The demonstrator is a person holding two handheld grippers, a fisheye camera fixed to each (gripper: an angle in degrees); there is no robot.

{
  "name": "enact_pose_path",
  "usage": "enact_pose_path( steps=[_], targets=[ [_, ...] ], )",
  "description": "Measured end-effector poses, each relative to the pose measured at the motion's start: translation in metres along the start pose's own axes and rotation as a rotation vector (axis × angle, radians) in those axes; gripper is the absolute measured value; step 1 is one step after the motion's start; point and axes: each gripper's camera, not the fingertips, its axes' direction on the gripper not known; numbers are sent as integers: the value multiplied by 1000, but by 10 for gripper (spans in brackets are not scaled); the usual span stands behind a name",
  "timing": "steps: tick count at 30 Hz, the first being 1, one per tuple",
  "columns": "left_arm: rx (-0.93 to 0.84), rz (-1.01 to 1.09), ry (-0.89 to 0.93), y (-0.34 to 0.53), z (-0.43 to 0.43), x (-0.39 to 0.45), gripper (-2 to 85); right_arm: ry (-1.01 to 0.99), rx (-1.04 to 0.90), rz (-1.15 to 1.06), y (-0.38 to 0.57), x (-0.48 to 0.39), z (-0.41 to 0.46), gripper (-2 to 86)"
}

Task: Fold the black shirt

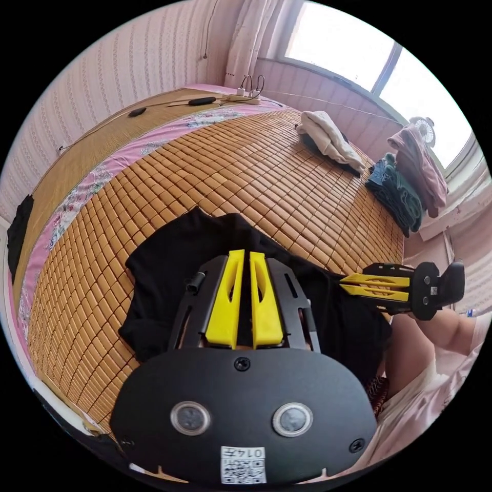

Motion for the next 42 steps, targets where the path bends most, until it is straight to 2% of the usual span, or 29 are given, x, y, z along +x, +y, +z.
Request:
enact_pose_path(
  steps=[5, 9, 12, 14, 16, 19, 21, 23, 26, 29, 32, 34, 38, 42],
  targets=[
    [27, -105, 70, -33, 42, 1, 1, -86, -20, 125, 2, 35, 22, -2],
    [-19, -119, 34, -50, 62, 6, 1, -187, 19, 200, 7, 55, 26, -2],
    [97, -199, 22, -54, 37, 2, 3, -220, 23, 253, 7, 67, 27, -2],
    [176, -227, -91, -54, 0, -2, 2, -200, 18, 270, 6, 71, 27, -2],
    [264, -192, -106, -45, -36, 0, -1, -167, -2, 283, 5, 73, 25, -2],
    [319, -46, -75, -6, -90, 17, -4, -119, -44, 280, 8, 71, 16, -2],
    [288, 34, -61, 37, -111, 34, -7, -135, -29, 256, 12, 62, 4, -1],
    [212, 102, -22, 114, -124, 60, -9, -216, -19, 218, 15, 40, -10, -2],
    [61, 90, 21, 219, -120, 97, -10, -394, -13, 191, 7, -2, -16, -2],
    [-1, 16, 11, 305, -115, 132, -10, -428, -60, 79, -11, -54, -11, -2],
    [-14, -77, -29, 353, -107, 149, -10, -307, -138, 9, -22, -81, 2, -2],
    [-34, -152, -35, 369, -100, 145, -10, -316, -145, 28, -26, -76, 2, -2],
    [24, -159, -5, 383, -106, 137, -10, -230, -217, 34, -36, -72, -12, -3],
    [67, -166, -27, 392, -121, 137, -10, -261, -225, -35, -36, -92, -25, -3]
  ],
)
